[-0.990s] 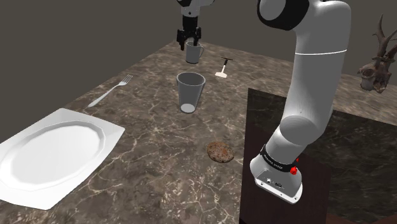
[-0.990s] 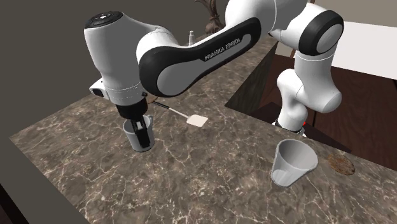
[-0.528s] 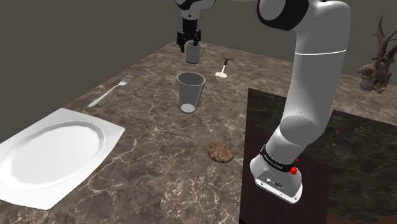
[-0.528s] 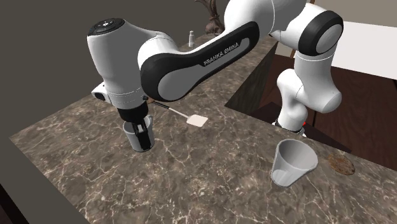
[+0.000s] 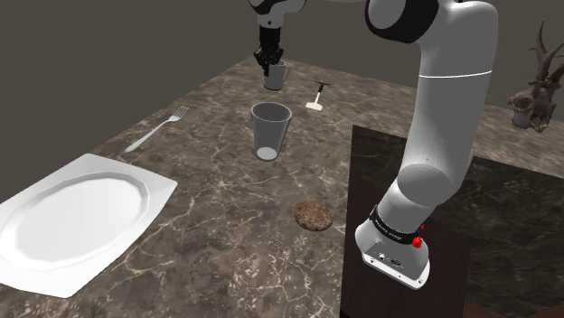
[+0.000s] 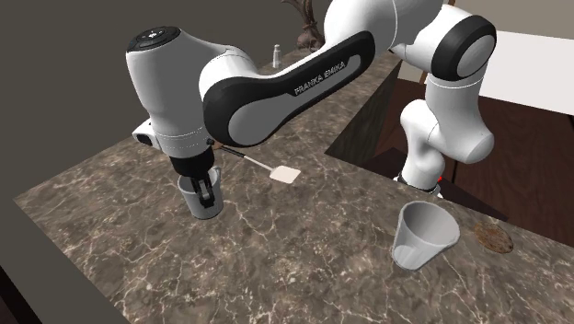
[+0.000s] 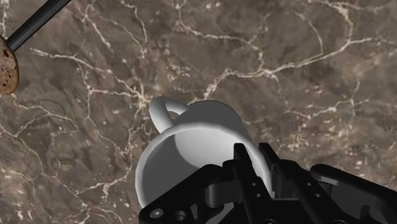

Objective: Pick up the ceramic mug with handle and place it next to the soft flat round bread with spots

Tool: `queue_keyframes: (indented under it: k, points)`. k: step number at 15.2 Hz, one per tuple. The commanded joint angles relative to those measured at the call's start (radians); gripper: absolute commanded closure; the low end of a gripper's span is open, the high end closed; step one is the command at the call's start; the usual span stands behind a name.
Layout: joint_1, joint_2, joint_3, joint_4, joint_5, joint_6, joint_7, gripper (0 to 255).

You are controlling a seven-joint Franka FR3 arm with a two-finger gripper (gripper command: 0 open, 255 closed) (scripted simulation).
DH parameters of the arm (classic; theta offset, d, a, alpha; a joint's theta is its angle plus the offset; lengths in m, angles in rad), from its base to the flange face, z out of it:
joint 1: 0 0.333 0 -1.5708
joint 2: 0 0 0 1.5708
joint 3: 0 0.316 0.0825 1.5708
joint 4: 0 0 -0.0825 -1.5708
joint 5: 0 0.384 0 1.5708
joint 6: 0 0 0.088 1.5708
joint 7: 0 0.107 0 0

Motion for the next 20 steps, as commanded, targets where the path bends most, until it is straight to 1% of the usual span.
queue_keyframes:
  k: [1,4,12,20]
  points:
    - [0.000,0.000,0.000,0.000,0.000,0.000,0.000,255]
    - [0.000,0.000,0.000,0.000,0.000,0.000,0.000,255]
    - [-0.002,-0.003,-0.001,0.104,0.000,-0.106,-0.004,255]
    - [-0.007,0.013,-0.002,0.236,0.003,-0.222,-0.010,255]
